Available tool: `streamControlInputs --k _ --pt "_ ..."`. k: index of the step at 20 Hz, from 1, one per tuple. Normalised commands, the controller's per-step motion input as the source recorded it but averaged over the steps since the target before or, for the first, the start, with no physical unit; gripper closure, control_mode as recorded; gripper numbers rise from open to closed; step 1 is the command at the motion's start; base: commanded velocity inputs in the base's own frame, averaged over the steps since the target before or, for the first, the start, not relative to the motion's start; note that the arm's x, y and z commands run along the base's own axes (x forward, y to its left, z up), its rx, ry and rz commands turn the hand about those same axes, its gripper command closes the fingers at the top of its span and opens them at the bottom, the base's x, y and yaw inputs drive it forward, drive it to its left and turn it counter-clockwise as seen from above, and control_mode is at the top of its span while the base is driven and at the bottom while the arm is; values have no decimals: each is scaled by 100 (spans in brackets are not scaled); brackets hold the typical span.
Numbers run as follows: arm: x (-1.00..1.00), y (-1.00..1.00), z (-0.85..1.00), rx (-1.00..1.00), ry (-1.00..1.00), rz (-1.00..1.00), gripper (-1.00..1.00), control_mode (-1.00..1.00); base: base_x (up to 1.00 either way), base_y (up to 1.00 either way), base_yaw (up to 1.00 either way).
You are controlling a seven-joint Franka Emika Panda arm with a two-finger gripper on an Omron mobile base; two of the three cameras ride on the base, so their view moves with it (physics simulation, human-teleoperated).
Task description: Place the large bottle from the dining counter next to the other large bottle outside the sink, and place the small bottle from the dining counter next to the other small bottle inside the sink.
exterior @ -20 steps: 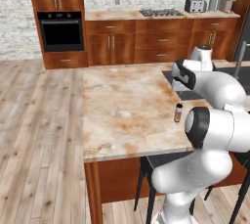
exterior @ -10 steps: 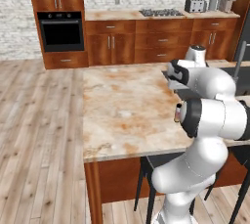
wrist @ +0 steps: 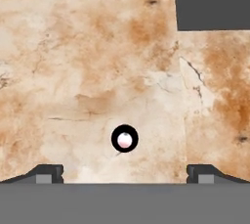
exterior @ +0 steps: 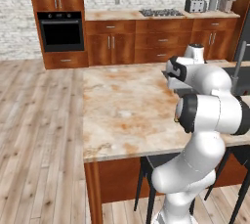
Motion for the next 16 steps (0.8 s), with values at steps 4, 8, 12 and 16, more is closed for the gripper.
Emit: streamControlInputs --k 4,8,12,16 --pt "-28 0 0 0 19 2 -100 -100 0 0 0" --pt "-8 0 0 0 19 5 -100 -100 0 0 0" --pt "6 0 0 0 3 4 -100 -100 0 0 0" --pt "7 0 0 4 5 5 -100 -100 0 0 0"
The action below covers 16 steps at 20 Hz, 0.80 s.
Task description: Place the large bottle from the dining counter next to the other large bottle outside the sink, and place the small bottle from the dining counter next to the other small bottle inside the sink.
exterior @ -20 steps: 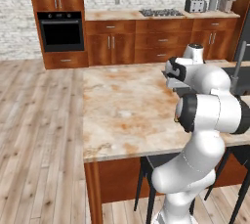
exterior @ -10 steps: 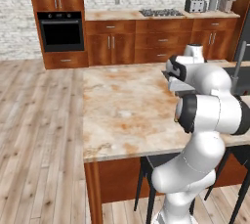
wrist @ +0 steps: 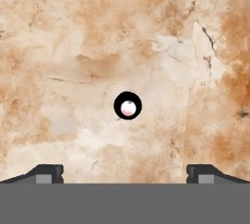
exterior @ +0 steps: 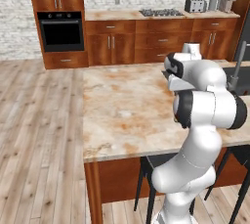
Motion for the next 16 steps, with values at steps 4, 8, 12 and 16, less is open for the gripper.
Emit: streamControlInputs --k 4,8,12,16 --pt "0 0 0 7 3 8 -100 -100 0 0 0" --pt "0 0 0 2 4 6 -100 -100 0 0 0" --pt "0 0 -1 0 0 0 -100 -100 0 0 0" --pt "13 0 -12 0 0 0 -100 -100 0 0 0"
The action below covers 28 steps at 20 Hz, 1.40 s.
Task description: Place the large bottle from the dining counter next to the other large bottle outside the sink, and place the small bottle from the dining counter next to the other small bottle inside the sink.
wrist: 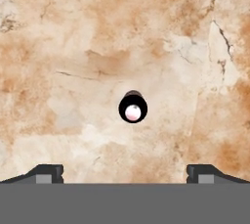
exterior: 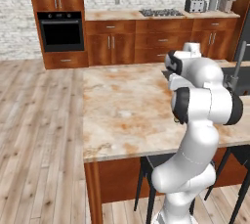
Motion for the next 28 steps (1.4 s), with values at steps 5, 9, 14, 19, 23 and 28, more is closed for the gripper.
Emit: streamControlInputs --k 5,9,14,19,23,28 --pt "26 0 -4 0 0 0 -100 -100 0 0 0" --pt "26 0 0 0 0 0 -100 -100 0 0 0" --pt "14 0 0 0 0 0 -100 -100 0 0 0" --pt "10 -4 0 0 0 0 -100 -100 0 0 0" --pt "0 -6 -1 0 0 0 -100 -100 0 0 0" --pt "-7 -5 -10 0 0 0 -100 -100 0 0 0"
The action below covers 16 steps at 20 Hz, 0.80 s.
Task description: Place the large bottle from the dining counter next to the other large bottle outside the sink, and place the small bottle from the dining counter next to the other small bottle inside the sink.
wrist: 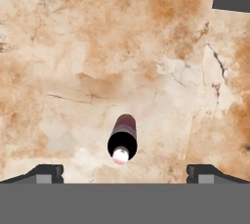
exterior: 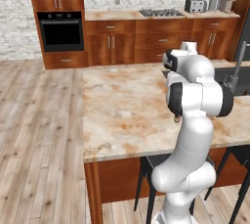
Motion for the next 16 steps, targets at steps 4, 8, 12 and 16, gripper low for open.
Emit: streamControlInputs --k 4,8,12,16 --pt "-9 0 -15 0 0 0 -100 -100 0 0 0" --pt "-6 0 -16 0 0 0 -100 -100 0 0 0" --pt "-11 0 -11 0 0 0 -100 -100 0 0 0" --pt "-9 0 -3 0 0 0 -100 -100 0 0 0"
